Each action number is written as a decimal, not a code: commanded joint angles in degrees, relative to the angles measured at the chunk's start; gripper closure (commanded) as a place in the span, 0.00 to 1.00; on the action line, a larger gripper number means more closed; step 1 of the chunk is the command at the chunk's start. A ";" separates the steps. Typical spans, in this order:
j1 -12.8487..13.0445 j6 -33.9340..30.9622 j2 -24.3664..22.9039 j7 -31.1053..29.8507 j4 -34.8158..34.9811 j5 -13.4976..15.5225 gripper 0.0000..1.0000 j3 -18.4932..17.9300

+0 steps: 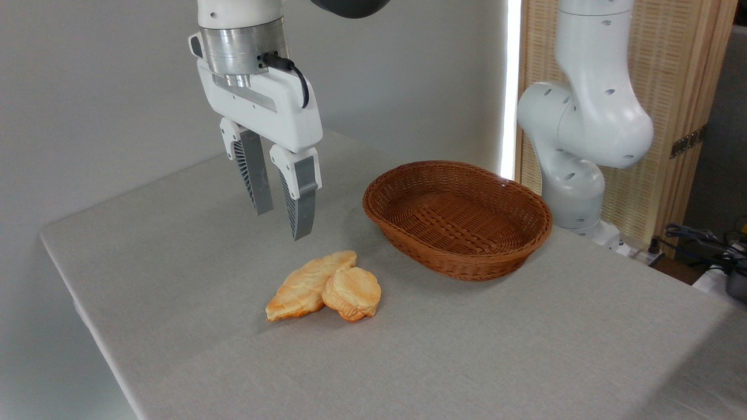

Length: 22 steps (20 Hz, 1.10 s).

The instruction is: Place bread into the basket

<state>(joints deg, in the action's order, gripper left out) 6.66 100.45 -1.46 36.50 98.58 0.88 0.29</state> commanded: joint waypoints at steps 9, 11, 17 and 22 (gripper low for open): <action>-1.48 -1.57 0.49 -0.56 -1.20 1.14 0.00 1.21; -1.39 -1.57 0.40 -0.47 -0.58 1.14 0.00 1.12; -1.57 -1.48 0.49 5.75 4.07 1.05 0.00 -0.54; -1.57 -1.48 0.66 19.36 7.06 3.06 0.00 -3.36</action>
<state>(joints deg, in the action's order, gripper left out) 5.29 99.70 -0.53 46.86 103.84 1.01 -1.27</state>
